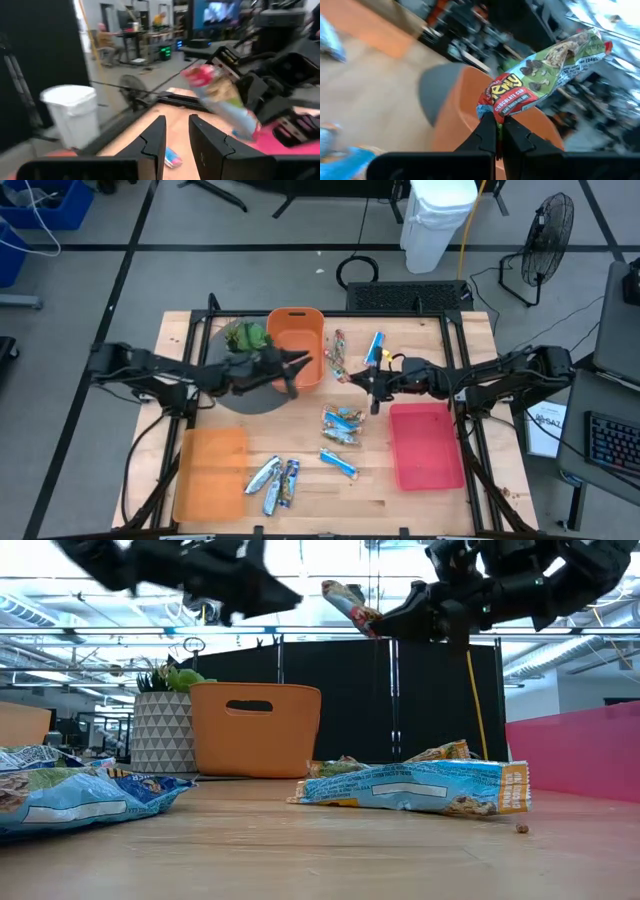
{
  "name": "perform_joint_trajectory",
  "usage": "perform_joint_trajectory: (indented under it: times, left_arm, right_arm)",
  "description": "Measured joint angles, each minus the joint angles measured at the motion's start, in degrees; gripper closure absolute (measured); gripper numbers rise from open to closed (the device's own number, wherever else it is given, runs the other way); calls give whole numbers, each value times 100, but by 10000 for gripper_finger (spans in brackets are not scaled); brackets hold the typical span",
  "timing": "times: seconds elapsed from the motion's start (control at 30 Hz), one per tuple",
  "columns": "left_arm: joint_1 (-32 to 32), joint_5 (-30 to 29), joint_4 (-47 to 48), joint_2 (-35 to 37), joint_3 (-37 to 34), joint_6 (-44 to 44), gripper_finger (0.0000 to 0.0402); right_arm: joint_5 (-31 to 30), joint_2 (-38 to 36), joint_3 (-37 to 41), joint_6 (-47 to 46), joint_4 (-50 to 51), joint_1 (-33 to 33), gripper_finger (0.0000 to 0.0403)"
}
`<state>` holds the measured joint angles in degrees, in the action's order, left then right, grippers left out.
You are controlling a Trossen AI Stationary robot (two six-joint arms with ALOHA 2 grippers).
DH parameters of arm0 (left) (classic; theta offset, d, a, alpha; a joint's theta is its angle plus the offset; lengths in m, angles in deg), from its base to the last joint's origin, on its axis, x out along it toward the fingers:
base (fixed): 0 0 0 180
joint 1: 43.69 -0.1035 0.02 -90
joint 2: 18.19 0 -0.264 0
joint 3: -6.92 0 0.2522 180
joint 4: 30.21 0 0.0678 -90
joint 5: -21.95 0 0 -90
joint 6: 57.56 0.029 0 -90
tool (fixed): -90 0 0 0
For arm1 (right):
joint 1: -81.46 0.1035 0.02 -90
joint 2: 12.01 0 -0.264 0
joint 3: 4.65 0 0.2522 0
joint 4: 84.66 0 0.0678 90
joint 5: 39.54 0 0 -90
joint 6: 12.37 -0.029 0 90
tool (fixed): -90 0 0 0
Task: Pick and place Granola Bars by type
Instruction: Put the red granola bar into the orange bin
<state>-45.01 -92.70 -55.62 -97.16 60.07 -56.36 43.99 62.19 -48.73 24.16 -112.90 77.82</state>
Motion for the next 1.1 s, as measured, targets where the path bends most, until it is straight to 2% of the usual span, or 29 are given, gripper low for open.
perform_joint_trajectory:
  times: [0.1, 0.2, 0.27, 0.37, 0.4, 0.47, 0.6, 0.7, 0.83, 0.97, 1.1]
  left_arm:
    - [-18, -80, 439, -304, 575, 51, 313]
    - [-26, -86, 587, -357, 832, 301, 313]
    - [-26, -94, 601, -344, 884, 988, 313]
    - [2, -117, 762, -255, 877, 2599, 314]
    - [2, -118, 755, -249, 879, 2913, 314]
    - [9, -55, 742, -252, 879, 2964, 314]
    - [15, 213, 657, -251, 877, 2205, 314]
    - [-131, 392, 749, -253, 875, 1063, 314]
    - [-475, 1408, 731, -274, 875, -188, 313]
    - [-683, 1729, 493, -392, 866, -957, 313]
    - [-848, 2475, -187, -750, 874, -1329, 292]
  right_arm:
    - [-268, 0, 185, 87, -240, -4, 402]
    - [-272, -2, 325, 99, -515, -2, 402]
    - [-272, -2, 416, 79, -662, 0, 402]
    - [-278, -2, 520, 79, -767, -2, 401]
    - [-291, -2, 540, 80, -785, -2, 401]
    - [-407, -2, 566, 110, -810, 0, 401]
    - [-431, -2, 570, 156, -842, 0, 400]
    - [-417, -4, 570, 160, -925, 0, 400]
    - [-408, -4, 570, 164, -924, 0, 400]
    - [-403, -4, 570, 147, -997, 0, 399]
    - [-400, -4, 570, 126, -1015, 0, 399]
